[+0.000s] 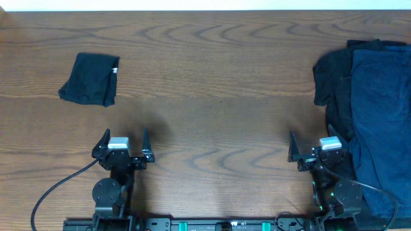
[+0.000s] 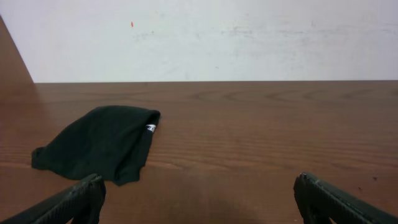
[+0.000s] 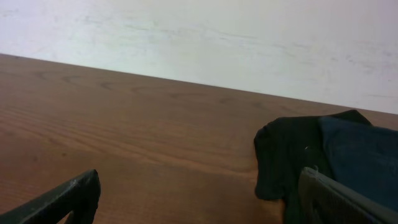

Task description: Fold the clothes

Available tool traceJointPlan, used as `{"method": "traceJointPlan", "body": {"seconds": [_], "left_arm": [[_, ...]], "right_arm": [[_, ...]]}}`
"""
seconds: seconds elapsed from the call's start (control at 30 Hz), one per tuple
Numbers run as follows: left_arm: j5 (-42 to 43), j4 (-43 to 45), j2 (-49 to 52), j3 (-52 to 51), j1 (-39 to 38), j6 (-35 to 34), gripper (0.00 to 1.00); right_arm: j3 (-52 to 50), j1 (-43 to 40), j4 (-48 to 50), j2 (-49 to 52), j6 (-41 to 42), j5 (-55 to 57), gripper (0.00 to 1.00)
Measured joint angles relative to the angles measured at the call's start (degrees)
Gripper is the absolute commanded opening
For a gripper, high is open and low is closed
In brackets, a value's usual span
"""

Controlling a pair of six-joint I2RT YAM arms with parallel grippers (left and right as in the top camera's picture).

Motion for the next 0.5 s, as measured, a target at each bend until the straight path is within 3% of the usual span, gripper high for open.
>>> {"method": "traceJointPlan", "body": {"seconds": [0.5], "left_arm": [[0.00,-0.02,0.98,0.00,0.00,0.00,0.98]], "right_arm": [[0.00,0.00,0.00,0.00,-0.02,0.00,0.99]]}}
